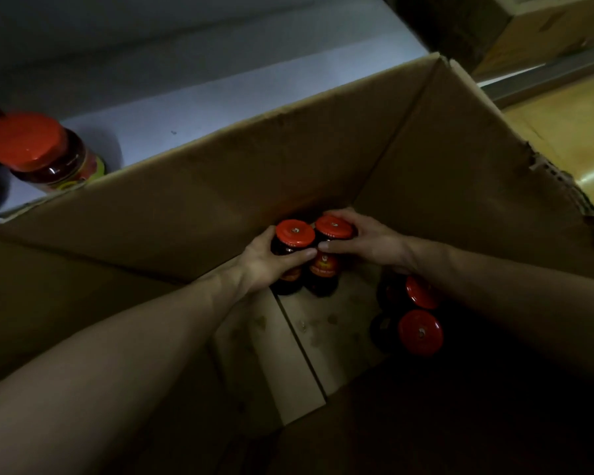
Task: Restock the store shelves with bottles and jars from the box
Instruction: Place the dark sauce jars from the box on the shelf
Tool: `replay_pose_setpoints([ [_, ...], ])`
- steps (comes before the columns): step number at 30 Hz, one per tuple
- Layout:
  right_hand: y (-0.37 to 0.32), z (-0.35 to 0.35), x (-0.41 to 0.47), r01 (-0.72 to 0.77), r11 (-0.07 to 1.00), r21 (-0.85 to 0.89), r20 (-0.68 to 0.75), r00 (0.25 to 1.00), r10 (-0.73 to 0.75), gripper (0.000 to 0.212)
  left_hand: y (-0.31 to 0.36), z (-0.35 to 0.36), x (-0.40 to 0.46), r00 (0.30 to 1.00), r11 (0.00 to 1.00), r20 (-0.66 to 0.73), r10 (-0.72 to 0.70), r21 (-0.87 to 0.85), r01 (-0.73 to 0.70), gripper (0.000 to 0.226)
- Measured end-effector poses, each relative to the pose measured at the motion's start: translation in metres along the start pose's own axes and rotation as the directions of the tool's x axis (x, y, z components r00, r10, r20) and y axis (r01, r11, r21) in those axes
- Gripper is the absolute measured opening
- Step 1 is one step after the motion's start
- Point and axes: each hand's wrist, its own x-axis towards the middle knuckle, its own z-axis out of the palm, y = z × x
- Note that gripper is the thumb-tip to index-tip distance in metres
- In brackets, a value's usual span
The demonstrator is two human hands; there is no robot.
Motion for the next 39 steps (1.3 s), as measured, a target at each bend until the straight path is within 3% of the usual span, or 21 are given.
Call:
replay_pose_setpoints([
  [2,0.006,0.007,-0.003,0.010,0.996,0.091,-0.035,0.999,-0.007,0.079,-0.003,0.000,-0.003,1.000,1.000,-0.003,-0.007,-0.014,0.007,0.086],
  [5,0.002,0.017,-0.020,-0.012,0.980,0.199,-0.034,0.999,0.020,0.043,0.003,-0.001,-0.015,0.998,0.998,-0.032,-0.051,-0.032,0.050,0.091],
  [6,-0.001,0.018,-0.026,-0.034,0.972,0.233,-0.024,0.999,0.040,0.040,0.007,-0.002,-0.020,0.998,0.997,-0.035,-0.059,-0.052,0.057,0.091],
  [10,-0.027,0.019,-0.066,-0.104,0.949,0.298,-0.041,0.992,0.121,0.073,0.040,-0.009,-0.058,0.997,0.994,-0.020,-0.076,-0.085,0.074,0.083],
  [15,-0.085,0.017,-0.139,-0.057,0.913,0.404,-0.077,0.992,0.096,0.054,0.093,-0.023,-0.123,0.994,0.986,-0.043,-0.100,-0.136,0.093,0.082],
  [19,-0.139,0.024,-0.203,0.005,0.821,0.571,-0.145,0.985,0.095,0.046,0.145,-0.042,-0.187,0.996,0.970,-0.003,-0.092,-0.228,0.089,0.097],
  [28,-0.313,0.003,-0.366,0.152,0.659,0.737,-0.298,0.948,0.115,0.048,0.318,-0.085,-0.345,0.997,0.934,0.069,-0.043,-0.352,0.065,0.093],
  [32,-0.420,-0.022,-0.451,0.229,0.662,0.713,-0.363,0.929,0.070,0.050,0.406,-0.107,-0.437,0.995,0.909,0.091,0.033,-0.417,0.008,0.065],
  [37,-0.535,-0.034,-0.547,0.336,0.720,0.607,-0.457,0.889,-0.029,0.045,0.497,-0.145,-0.527,0.988,0.860,0.036,0.150,-0.499,-0.112,0.078],
  [39,-0.579,-0.034,-0.583,0.383,0.735,0.559,-0.499,0.864,-0.070,0.040,0.531,-0.164,-0.560,0.976,0.843,0.019,0.215,-0.508,-0.176,0.072],
])
